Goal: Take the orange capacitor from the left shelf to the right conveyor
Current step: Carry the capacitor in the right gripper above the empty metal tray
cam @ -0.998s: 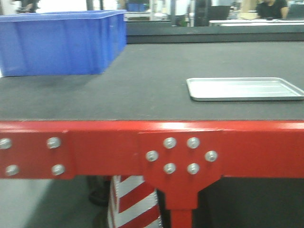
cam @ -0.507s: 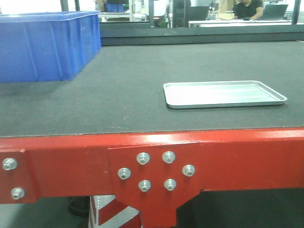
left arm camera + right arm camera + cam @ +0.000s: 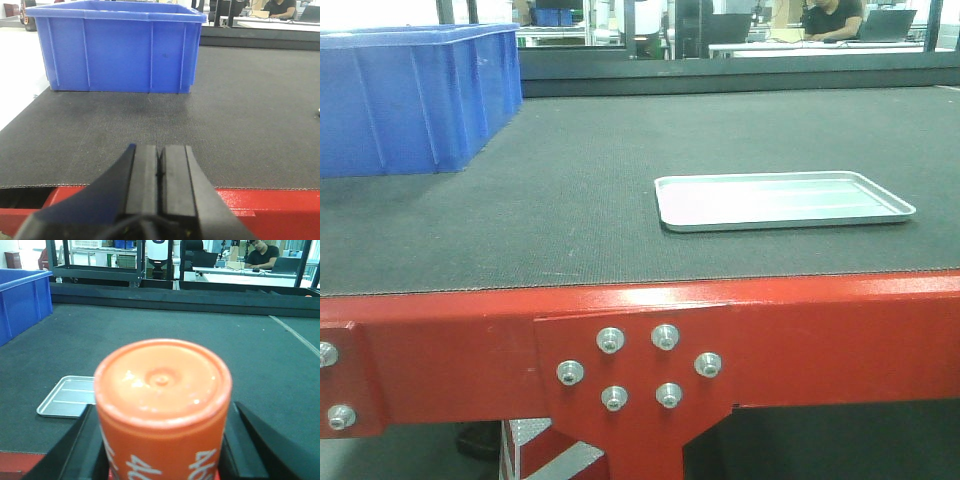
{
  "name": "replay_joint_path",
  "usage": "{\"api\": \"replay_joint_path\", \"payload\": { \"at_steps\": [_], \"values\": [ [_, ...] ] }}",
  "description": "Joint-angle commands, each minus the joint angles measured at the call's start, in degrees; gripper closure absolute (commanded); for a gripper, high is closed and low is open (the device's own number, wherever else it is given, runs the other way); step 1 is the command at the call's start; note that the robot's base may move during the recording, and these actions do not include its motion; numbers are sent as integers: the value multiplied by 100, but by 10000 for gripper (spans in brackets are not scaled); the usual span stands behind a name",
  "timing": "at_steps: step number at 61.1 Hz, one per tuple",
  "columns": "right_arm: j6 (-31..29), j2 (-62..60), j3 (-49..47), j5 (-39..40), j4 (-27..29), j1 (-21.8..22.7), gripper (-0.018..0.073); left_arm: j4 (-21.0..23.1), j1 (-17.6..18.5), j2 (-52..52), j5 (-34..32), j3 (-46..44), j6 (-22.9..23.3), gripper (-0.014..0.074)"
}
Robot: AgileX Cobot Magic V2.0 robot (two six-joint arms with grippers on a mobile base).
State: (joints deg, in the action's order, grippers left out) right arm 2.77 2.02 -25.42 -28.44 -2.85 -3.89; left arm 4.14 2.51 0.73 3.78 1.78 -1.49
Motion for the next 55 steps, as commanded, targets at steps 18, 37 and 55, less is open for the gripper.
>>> {"api": "replay_joint_path", "payload": {
  "at_steps": [18, 37, 55],
  "values": [
    [-40, 223, -195, 848, -38, 31, 493, 10, 1, 57, -501, -29, 9, 723],
    [-40, 2817, -1170, 2012, 40, -30, 493, 10, 1, 57, -501, -29, 9, 723],
    [-40, 5374, -1804, 3916, 40, -863, 493, 10, 1, 57, -501, -29, 9, 723]
  ]
}}
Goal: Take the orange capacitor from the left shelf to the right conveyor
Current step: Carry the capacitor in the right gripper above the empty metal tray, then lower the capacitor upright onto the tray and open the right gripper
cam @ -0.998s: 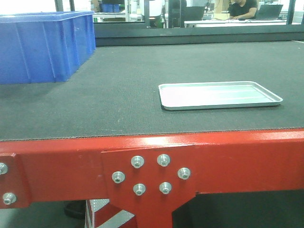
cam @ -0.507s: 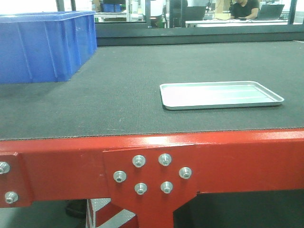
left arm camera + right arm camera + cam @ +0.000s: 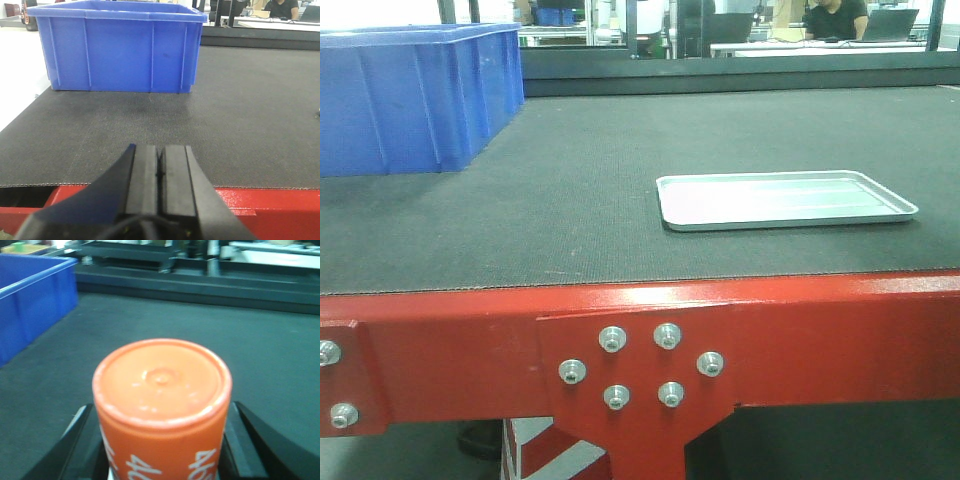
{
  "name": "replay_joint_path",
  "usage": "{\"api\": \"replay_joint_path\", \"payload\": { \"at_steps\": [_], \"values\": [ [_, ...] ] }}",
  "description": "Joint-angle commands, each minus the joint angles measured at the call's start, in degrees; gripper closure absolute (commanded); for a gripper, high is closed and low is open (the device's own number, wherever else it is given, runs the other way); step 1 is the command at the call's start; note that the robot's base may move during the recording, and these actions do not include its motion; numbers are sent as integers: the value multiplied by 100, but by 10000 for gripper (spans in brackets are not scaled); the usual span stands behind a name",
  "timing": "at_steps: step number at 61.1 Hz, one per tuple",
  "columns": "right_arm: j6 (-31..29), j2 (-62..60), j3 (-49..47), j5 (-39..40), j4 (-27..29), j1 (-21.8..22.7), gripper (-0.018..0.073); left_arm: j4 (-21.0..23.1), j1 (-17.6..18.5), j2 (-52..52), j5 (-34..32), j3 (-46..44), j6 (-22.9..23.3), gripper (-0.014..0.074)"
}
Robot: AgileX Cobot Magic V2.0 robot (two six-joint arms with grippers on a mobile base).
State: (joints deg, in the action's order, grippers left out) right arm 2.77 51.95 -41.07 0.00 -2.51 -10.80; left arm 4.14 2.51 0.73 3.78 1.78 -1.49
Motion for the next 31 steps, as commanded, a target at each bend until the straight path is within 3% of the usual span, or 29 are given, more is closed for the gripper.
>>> {"api": "replay_joint_path", "payload": {
  "at_steps": [1, 31],
  "values": [
    [-40, 530, -239, 1208, 6, -212, 493, 10, 1, 57, -501, -29, 9, 723],
    [-47, 3628, -239, 4666, -109, -252, 493, 10, 1, 57, -501, -29, 9, 723]
  ]
}}
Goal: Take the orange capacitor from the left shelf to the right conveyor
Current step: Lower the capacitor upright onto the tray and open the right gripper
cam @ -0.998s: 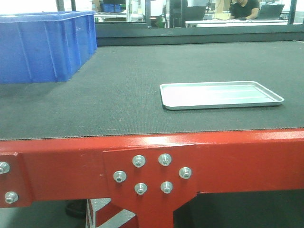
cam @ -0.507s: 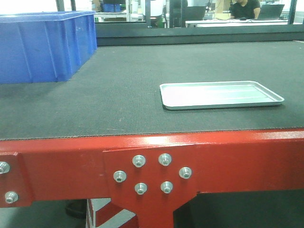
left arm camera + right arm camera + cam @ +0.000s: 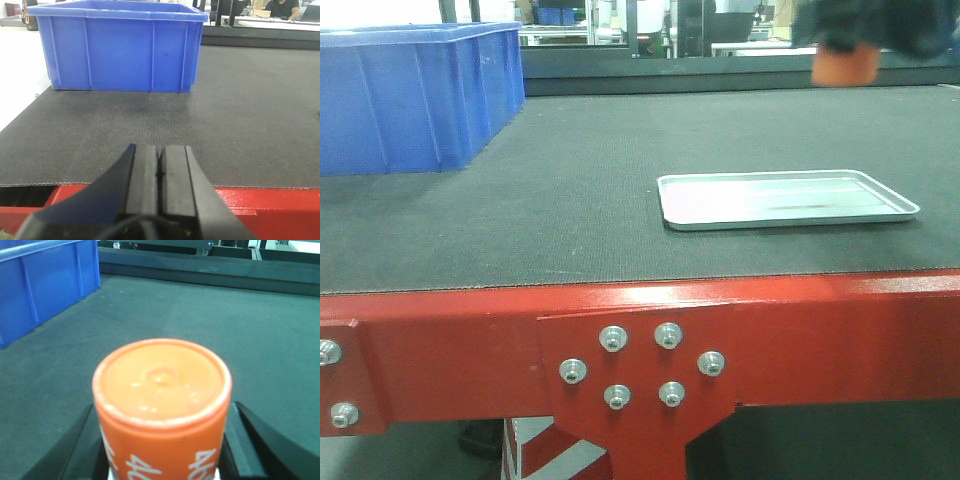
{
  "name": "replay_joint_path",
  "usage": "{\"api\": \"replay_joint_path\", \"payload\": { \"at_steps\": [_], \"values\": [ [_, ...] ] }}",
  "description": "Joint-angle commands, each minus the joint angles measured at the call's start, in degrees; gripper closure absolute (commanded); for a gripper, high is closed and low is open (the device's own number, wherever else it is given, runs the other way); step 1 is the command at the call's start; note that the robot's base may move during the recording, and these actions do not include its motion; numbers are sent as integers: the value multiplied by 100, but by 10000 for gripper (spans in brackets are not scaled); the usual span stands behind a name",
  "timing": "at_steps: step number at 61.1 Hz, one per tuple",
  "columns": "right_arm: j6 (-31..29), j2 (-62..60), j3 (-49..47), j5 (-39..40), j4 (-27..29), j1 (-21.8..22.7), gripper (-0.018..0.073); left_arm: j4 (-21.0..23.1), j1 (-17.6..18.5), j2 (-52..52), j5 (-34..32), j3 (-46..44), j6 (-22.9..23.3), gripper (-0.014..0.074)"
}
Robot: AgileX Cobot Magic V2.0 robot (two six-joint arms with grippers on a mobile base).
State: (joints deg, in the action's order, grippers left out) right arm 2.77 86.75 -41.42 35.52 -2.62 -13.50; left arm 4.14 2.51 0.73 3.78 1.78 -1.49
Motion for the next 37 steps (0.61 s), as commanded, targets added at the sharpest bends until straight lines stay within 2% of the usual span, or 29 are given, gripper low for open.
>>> {"api": "replay_joint_path", "payload": {
  "at_steps": [1, 11, 22, 37],
  "values": [
    [-47, 260, -204, 1233, -137, 25, 493, 10, 1, 57, -501, -29, 9, 723],
    [-47, 1017, -380, 1682, -509, 182, 493, 10, 1, 57, -501, -29, 9, 723],
    [-41, 1654, -821, 1711, -518, 352, 493, 10, 1, 57, -501, -29, 9, 723],
    [129, 2278, -1157, 1781, -523, 360, 493, 10, 1, 57, -501, -29, 9, 723]
  ]
}}
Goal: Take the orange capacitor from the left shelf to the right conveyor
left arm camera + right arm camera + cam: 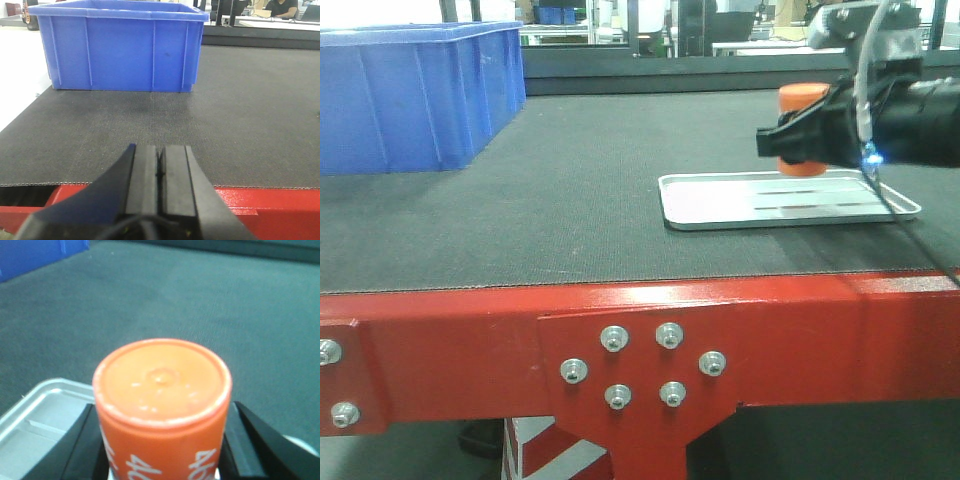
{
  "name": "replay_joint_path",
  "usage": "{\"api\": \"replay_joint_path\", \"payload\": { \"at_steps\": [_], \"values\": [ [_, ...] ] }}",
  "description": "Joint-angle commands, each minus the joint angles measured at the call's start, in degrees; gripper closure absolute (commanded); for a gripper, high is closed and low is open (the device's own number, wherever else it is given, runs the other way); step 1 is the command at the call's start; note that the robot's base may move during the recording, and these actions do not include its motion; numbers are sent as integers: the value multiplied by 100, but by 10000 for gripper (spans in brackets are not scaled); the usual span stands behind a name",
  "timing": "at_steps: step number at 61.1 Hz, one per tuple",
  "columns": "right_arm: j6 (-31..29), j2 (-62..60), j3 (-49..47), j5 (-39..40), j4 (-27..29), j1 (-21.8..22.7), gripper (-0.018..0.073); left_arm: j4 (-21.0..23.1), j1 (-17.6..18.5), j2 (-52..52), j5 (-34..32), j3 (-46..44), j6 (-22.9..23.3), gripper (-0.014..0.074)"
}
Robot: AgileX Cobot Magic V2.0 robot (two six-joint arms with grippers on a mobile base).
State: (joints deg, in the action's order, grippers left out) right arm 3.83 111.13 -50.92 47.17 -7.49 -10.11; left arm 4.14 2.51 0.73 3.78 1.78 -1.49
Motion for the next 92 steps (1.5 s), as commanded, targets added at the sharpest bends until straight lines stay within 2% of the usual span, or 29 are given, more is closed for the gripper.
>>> {"api": "replay_joint_path", "payload": {
  "at_steps": [1, 12, 17, 20, 33, 37, 52, 63, 78, 82, 87, 92],
  "values": [
    [29, -127, -207, 617, -36, 12, 493, 10, 1, 57, -501, -29, 9, 723],
    [34, -31, -207, 494, -40, 12, 487, 10, 1, 57, -501, -29, 9, 723],
    [47, -20, -207, 392, -40, 17, 451, 10, 1, 57, -501, -29, 9, 723],
    [70, -20, -207, 267, -40, 17, 398, 10, 1, 57, -501, -29, 9, 723],
    [223, -20, -207, 346, -40, 12, 3, 10, 1, 57, -501, -29, 9, 723],
    [223, -75, -207, 293, -40, 12, -87, 10, 1, 57, -501, -29, 9, 723],
    [367, -644, -207, -416, -40, 12, -64, 10, 1, 57, -501, -29, 9, 723],
    [995, -1646, -207, -1567, -47, -57, -64, 10, 1, 57, -501, -29, 9, 723],
    [1025, -3187, -207, -3144, -47, -376, -58, 10, 1, 57, -501, -29, 9, 723],
    [1025, -3550, -207, -3583, -47, -481, -15, 10, 1, 57, -501, -29, 9, 723],
    [1025, -3969, -152, -4153, -47, -589, 93, 10, 1, 57, -501, -29, 9, 723],
    [1025, -4393, 29, -4489, -41, -635, 237, 10, 1, 57, -501, -29, 9, 723]
  ]
}}
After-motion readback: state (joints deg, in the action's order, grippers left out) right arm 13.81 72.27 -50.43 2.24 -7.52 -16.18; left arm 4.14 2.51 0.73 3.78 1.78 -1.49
